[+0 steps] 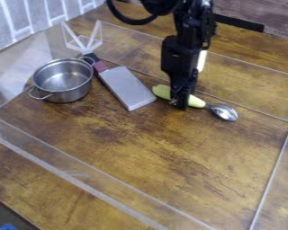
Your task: Put the spoon into the silver pot
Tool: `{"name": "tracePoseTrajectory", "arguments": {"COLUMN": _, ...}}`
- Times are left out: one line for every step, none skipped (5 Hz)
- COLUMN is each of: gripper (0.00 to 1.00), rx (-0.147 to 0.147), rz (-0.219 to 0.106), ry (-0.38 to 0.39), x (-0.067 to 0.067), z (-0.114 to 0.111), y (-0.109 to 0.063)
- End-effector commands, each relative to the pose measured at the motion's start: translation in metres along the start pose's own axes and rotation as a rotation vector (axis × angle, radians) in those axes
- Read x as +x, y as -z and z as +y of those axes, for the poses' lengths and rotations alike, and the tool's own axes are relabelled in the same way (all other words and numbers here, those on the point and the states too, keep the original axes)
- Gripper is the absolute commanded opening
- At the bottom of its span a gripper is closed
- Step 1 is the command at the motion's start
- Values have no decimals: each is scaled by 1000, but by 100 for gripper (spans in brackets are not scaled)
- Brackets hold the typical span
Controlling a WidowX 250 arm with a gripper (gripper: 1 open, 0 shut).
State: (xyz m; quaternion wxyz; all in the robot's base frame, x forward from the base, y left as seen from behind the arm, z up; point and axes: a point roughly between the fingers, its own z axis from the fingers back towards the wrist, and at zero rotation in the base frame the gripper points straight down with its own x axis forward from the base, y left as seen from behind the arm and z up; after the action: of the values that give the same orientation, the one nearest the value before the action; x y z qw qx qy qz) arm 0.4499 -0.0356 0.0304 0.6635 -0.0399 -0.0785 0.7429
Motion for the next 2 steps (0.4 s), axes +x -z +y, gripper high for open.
{"name": "tracePoseTrajectory", "arguments": {"gripper": 0, "rx": -53, "rz": 35, "ry": -43, "x": 12, "z": -14, "y": -34}}
{"name": "tracePoseTrajectory", "arguments": {"gripper": 0, "rx": -49, "rz": 67, "ry": -72, "x": 22, "z": -17, "y": -53}}
